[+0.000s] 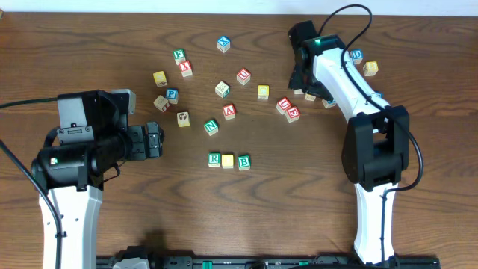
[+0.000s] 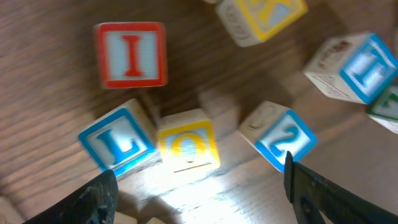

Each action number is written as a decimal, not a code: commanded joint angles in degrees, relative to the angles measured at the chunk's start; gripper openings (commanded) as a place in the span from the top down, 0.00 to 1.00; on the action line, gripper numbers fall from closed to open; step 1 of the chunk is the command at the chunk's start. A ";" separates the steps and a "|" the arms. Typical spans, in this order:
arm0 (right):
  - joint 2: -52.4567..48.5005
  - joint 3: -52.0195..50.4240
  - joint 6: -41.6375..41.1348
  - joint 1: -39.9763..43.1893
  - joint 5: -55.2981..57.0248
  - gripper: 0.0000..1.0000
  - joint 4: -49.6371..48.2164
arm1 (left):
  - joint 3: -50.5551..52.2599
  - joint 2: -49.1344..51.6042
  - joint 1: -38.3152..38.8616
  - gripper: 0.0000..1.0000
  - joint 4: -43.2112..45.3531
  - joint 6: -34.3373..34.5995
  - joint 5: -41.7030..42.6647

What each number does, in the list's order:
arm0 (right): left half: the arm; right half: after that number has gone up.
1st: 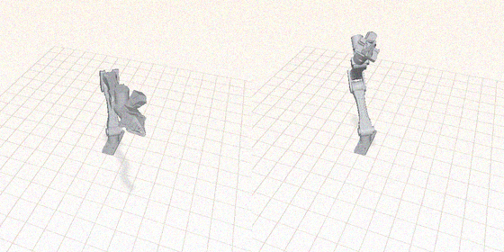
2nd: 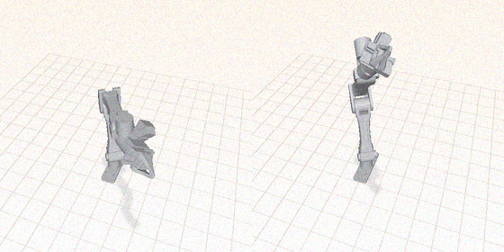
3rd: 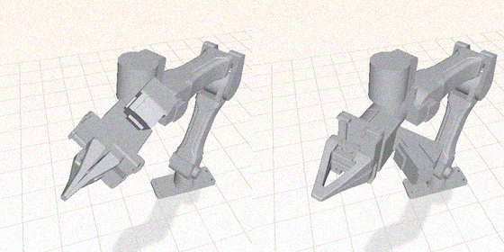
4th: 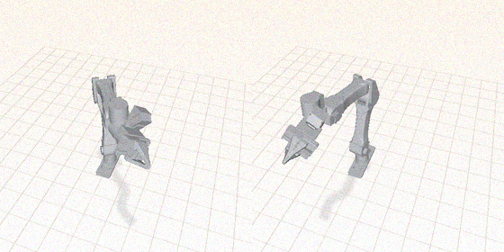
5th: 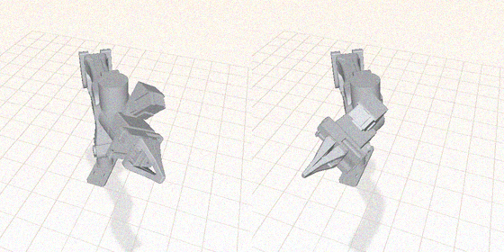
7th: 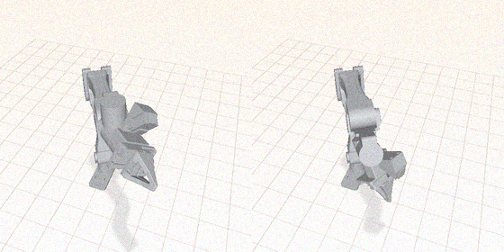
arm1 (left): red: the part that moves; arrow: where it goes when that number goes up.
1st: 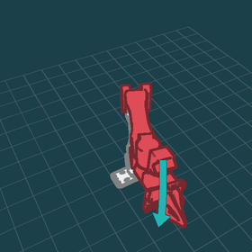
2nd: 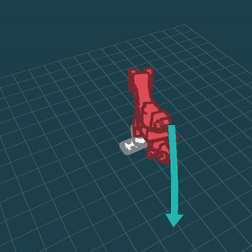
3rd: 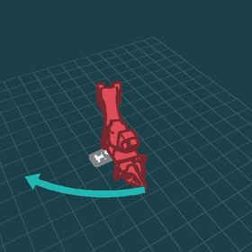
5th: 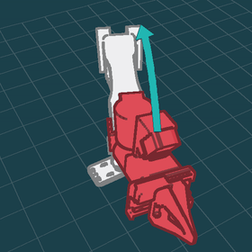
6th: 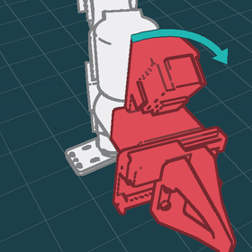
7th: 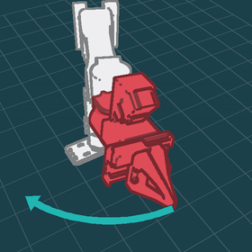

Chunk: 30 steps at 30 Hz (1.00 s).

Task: Spell out ROBOT
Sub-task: 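Move the right gripper over the yellow O block in the pile, then lower the right gripper, close on the yellow O block, and lift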

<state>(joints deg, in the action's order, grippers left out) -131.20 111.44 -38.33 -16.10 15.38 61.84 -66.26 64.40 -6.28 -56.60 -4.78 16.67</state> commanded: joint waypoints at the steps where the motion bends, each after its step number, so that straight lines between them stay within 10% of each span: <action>1: -0.46 0.22 6.78 0.15 -2.47 0.18 -0.76 | -0.72 -0.09 -0.24 0.04 -0.09 -0.76 0.85; 30: -2.34 -3.26 6.45 0.98 -1.99 0.20 -1.99 | -0.72 -0.09 -0.24 0.04 -0.09 -0.76 0.85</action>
<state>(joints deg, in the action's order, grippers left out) -132.31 108.99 -32.38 -15.90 12.80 60.23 -66.26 64.40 -6.28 -56.58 -4.78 16.67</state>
